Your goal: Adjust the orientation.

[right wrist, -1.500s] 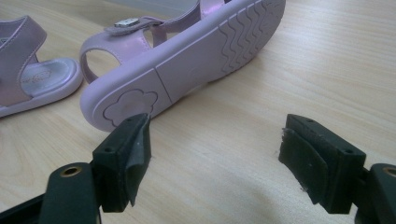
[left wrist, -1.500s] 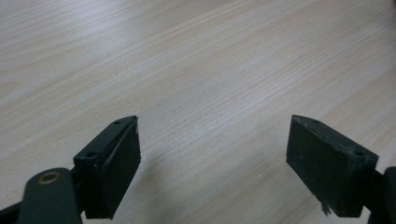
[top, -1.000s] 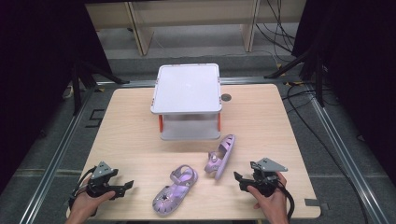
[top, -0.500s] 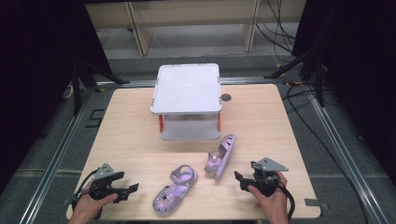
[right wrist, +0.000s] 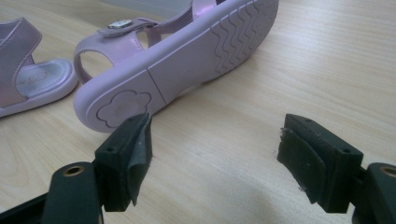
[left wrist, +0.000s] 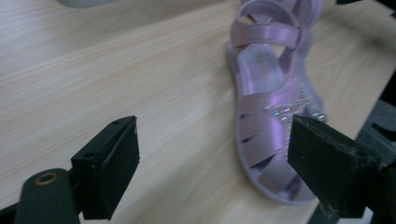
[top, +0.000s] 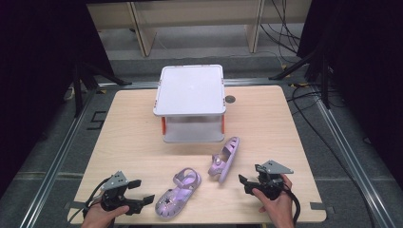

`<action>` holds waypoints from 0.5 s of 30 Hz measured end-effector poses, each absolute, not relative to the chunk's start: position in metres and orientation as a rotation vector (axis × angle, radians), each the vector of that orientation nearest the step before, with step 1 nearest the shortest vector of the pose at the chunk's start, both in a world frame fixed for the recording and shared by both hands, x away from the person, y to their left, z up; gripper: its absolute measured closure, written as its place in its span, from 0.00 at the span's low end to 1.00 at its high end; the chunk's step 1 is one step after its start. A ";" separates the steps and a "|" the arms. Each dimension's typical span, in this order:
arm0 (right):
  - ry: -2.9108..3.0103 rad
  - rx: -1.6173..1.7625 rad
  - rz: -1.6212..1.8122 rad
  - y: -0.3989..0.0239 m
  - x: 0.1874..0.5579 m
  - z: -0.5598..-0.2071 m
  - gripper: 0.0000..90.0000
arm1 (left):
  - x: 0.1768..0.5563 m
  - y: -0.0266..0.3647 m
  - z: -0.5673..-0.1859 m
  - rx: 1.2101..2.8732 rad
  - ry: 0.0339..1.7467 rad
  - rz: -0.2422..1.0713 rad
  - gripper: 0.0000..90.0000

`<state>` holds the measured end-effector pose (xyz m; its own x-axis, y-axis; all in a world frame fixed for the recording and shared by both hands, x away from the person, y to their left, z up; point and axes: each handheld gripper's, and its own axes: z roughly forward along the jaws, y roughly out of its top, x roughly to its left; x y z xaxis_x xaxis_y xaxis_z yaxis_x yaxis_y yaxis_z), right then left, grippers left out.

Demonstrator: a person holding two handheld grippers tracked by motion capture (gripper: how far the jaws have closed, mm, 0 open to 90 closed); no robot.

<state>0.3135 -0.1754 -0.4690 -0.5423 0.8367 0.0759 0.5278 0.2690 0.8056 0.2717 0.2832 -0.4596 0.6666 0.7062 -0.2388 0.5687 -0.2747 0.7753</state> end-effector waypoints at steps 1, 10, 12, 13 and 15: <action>2.181 1.240 1.166 -0.175 0.314 -0.469 0.29 | 0.272 0.283 -0.460 1.966 0.992 0.189 0.18; 2.190 1.264 1.174 -0.173 0.313 -0.470 0.29 | 0.267 0.243 -0.457 2.016 0.918 0.228 0.17; 2.196 1.268 1.177 -0.174 0.313 -0.470 0.29 | 0.266 0.234 -0.457 2.031 0.919 0.243 0.17; 2.191 1.251 1.171 -0.174 0.313 -0.469 0.29 | 0.266 0.229 -0.458 2.020 0.913 0.241 0.17; 2.190 1.260 1.172 -0.174 0.313 -0.469 0.29 | 0.267 0.222 -0.459 2.060 0.894 0.278 0.17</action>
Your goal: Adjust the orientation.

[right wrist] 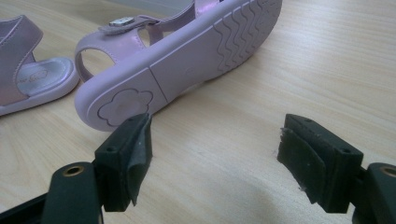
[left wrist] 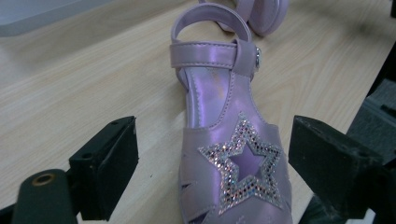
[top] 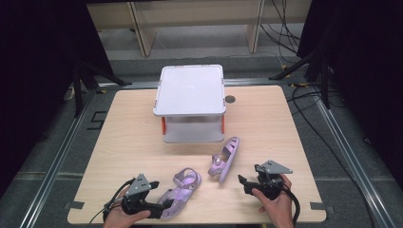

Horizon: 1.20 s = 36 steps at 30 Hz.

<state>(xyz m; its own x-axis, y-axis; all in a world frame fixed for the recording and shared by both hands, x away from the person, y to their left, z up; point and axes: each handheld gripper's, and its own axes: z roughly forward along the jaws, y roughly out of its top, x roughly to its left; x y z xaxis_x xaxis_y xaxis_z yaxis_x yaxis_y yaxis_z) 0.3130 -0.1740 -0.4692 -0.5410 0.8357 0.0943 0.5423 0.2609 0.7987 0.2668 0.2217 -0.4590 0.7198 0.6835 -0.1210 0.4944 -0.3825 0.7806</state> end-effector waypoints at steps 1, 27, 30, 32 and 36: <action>2.192 1.253 1.171 -0.174 0.313 -0.469 0.29 | 0.267 0.222 -0.459 2.060 0.894 0.278 0.17; 2.209 1.243 1.194 -0.174 0.313 -0.469 0.29 | 0.271 0.223 -0.457 2.218 0.836 0.309 0.18; 2.201 1.256 1.187 -0.174 0.312 -0.469 0.29 | 0.271 0.228 -0.455 2.225 0.840 0.318 0.18; 2.208 1.239 1.186 -0.174 0.313 -0.469 0.28 | 0.272 0.230 -0.453 2.235 0.830 0.339 0.18; 2.202 1.237 1.183 -0.174 0.314 -0.469 0.29 | 0.268 0.227 -0.453 2.230 0.829 0.326 0.18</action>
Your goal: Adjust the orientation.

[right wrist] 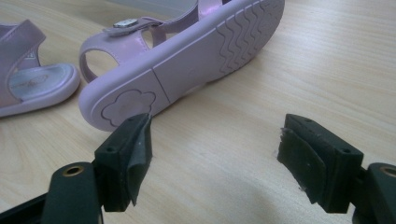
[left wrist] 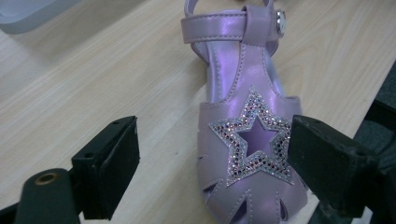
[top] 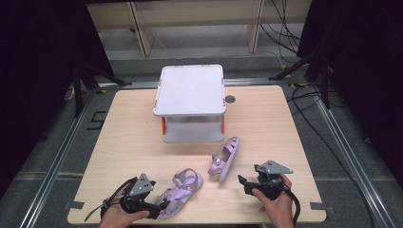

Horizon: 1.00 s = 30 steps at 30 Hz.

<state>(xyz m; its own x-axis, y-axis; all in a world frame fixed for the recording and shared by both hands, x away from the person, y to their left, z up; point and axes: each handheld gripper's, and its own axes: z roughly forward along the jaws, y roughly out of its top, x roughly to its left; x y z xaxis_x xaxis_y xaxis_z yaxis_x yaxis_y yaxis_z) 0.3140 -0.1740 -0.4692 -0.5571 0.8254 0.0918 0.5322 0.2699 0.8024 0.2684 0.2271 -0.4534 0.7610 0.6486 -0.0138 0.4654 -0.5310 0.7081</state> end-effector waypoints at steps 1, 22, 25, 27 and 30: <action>2.200 1.233 1.198 -0.174 0.314 -0.470 0.29 | 0.267 0.224 -0.454 2.217 0.836 0.316 0.19; 2.205 1.240 1.203 -0.174 0.313 -0.469 0.28 | 0.274 0.219 -0.459 2.339 0.738 0.423 0.19; 2.203 1.237 1.198 -0.175 0.314 -0.469 0.28 | 0.276 0.220 -0.460 2.344 0.745 0.422 0.17; 2.203 1.232 1.193 -0.175 0.315 -0.469 0.28 | 0.276 0.221 -0.460 2.343 0.736 0.433 0.17; 2.208 1.240 1.197 -0.175 0.313 -0.468 0.28 | 0.276 0.229 -0.458 2.359 0.746 0.473 0.18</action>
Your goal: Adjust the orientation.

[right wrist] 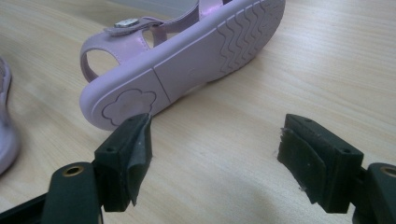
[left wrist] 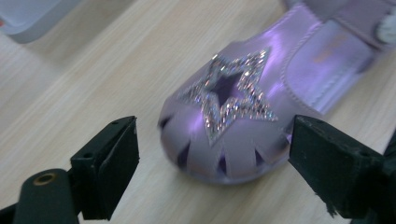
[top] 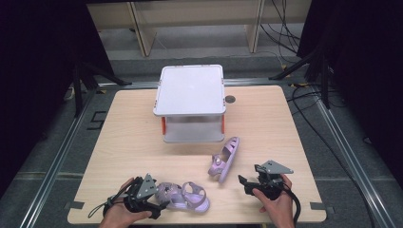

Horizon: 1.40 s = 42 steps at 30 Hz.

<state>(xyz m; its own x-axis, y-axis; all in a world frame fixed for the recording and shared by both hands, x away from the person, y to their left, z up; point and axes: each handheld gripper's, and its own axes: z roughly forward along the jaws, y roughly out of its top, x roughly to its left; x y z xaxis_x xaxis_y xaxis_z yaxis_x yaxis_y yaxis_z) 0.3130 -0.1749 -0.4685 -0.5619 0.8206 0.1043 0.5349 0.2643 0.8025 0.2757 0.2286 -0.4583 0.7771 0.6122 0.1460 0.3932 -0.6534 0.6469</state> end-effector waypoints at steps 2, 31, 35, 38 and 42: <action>2.208 1.239 1.196 -0.175 0.313 -0.469 0.28 | 0.276 0.231 -0.458 2.357 0.755 0.478 0.20; 2.202 1.232 1.194 -0.174 0.314 -0.469 0.28 | 0.274 0.210 -0.457 2.351 0.603 0.527 0.83; 2.199 1.232 1.191 -0.174 0.314 -0.469 0.28 | 0.277 0.212 -0.457 2.334 0.604 0.504 0.89; 2.199 1.232 1.191 -0.174 0.314 -0.469 0.28 | 0.282 0.216 -0.458 2.329 0.607 0.499 0.94; 2.198 1.234 1.195 -0.174 0.314 -0.469 0.28 | 0.289 0.220 -0.458 2.311 0.630 0.496 0.97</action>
<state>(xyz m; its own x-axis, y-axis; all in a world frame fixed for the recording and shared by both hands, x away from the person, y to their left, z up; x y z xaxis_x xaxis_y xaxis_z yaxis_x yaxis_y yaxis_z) 0.3141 -0.1743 -0.4689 -0.5595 0.8233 0.0956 0.5281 0.2652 0.8067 0.2892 0.2197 -0.4580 0.8101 0.5601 0.1733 0.3004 -0.6503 0.6977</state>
